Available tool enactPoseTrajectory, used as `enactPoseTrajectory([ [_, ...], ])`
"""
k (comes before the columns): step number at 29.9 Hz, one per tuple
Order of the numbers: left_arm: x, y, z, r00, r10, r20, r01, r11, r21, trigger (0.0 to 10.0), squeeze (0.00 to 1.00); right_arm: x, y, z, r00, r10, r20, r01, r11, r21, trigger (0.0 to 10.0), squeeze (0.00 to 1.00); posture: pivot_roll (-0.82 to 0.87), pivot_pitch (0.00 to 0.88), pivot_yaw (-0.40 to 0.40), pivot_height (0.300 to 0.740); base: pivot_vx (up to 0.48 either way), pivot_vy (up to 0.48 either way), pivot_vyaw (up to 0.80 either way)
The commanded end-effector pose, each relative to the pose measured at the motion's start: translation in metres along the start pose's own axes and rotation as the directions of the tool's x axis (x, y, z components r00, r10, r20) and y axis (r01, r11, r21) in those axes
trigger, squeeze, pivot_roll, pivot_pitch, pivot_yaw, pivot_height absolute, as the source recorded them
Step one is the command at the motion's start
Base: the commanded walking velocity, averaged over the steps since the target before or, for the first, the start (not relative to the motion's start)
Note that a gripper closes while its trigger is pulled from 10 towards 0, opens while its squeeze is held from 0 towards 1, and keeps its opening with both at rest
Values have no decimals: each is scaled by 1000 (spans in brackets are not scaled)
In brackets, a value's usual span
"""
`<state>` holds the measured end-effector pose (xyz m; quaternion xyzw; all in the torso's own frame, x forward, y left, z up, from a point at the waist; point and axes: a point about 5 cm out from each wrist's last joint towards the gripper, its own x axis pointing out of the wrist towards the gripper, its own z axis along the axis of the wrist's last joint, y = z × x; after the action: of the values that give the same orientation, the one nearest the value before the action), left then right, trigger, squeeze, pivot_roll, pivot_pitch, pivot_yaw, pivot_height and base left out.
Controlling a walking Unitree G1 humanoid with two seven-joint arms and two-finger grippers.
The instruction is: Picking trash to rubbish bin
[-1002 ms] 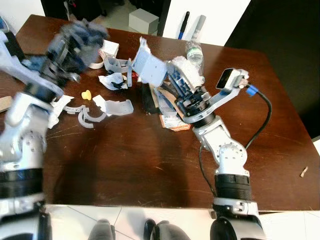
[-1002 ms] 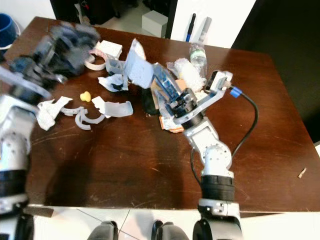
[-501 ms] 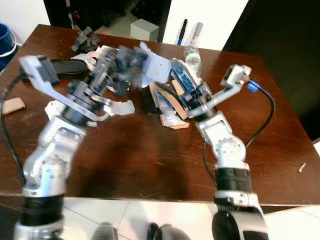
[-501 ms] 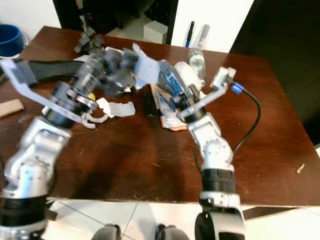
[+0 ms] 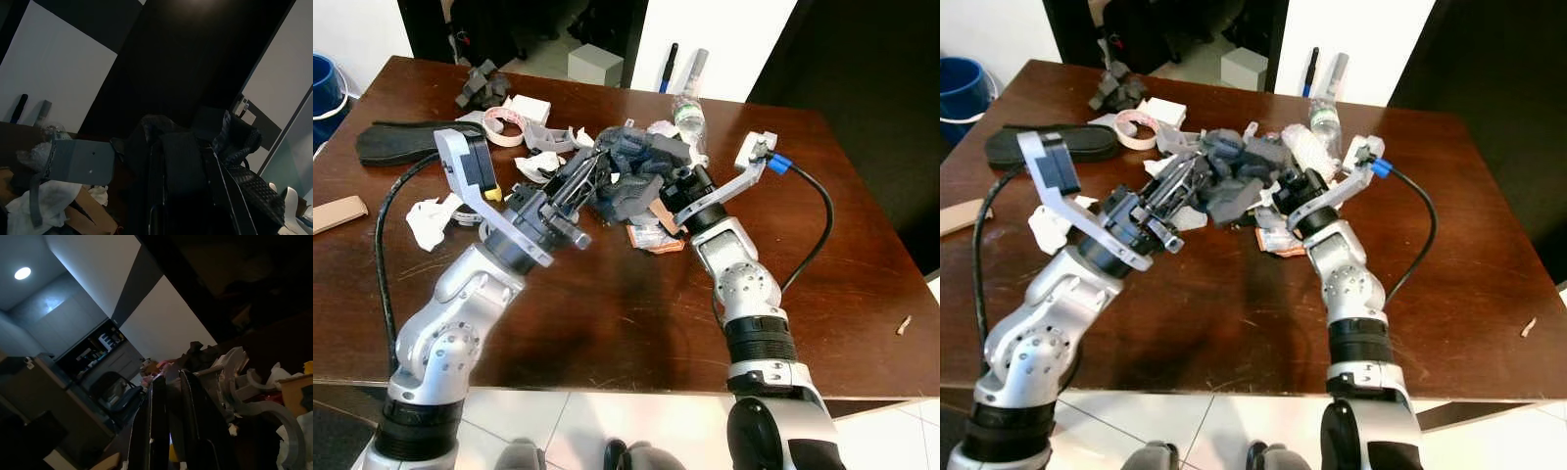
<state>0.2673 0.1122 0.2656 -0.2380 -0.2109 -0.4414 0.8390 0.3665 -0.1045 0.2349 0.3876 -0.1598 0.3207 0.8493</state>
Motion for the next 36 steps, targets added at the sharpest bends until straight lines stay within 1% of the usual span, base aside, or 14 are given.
enactPoseTrajectory([
  [1,0,-5,-5,1000,-12,-13,12,1000,-9,10000,0,-1,-5,1,1000,-27,3,27,999,-32,0,0,141,139,-98,740,0,0,0],
  [4,1,-1,-9,1000,23,-18,-23,1000,-7,10000,0,-1,-11,6,996,-86,33,87,996,-36,0,0,138,141,-97,740,0,0,0],
  [5,1,0,-11,999,39,-22,-39,999,-8,10000,0,-1,-14,12,992,-110,69,109,994,21,4157,0,138,141,-97,740,0,0,0],
  [6,2,1,-13,999,48,-26,-48,999,-9,10000,0,-2,-17,20,985,-122,122,108,988,111,5961,0,138,140,-95,740,0,0,0],
  [7,2,1,-14,998,51,-29,-51,999,-10,10000,0,-2,-18,25,979,-126,158,98,980,173,5961,0,138,140,-95,740,0,0,0],
  [8,2,1,-18,998,57,-38,-57,998,-20,10000,0,-2,-13,35,974,-79,211,28,971,235,8627,0,134,138,-91,740,0,0,0],
  [9,2,1,-20,997,61,-44,-62,998,-27,10000,0,-3,-10,42,968,-43,246,-24,964,264,8627,0,134,138,-91,740,0,0,0],
  [10,2,1,-20,997,61,-44,-62,998,-27,10000,0,-3,-10,42,968,-43,246,-24,964,264,8627,0,134,138,-91,740,0,0,0],
  [11,3,1,-22,997,64,-50,-65,997,-28,10000,0,-3,-7,47,964,-9,265,-64,962,266,10000,0,130,137,-87,740,0,0,0],
  [13,3,1,-27,995,76,-59,-78,996,-32,10000,0,-4,-2,50,964,46,261,-111,965,238,10000,0,130,137,-87,740,0,0,0],
  [16,1,6,-34,990,117,-83,-120,992,-28,10000,0,-5,-3,46,976,48,211,-82,985,155,10000,0,127,135,-84,740,0,0,0],
  [26,-9,17,-28,978,188,-90,-185,982,38,10000,0,-13,1,56,975,136,176,-154,983,95,10000,0,125,133,-84,740,0,0,0],
  [31,-23,28,-18,961,255,-112,-236,959,154,10000,0,-24,-4,57,981,173,84,-172,985,-11,10000,0,132,135,-88,740,-193,0,0],
  [36,-32,32,-6,951,289,-110,-258,938,231,10000,0,-33,-15,57,992,123,32,-119,987,-112,10000,0,147,142,-84,740,-244,0,0],
])
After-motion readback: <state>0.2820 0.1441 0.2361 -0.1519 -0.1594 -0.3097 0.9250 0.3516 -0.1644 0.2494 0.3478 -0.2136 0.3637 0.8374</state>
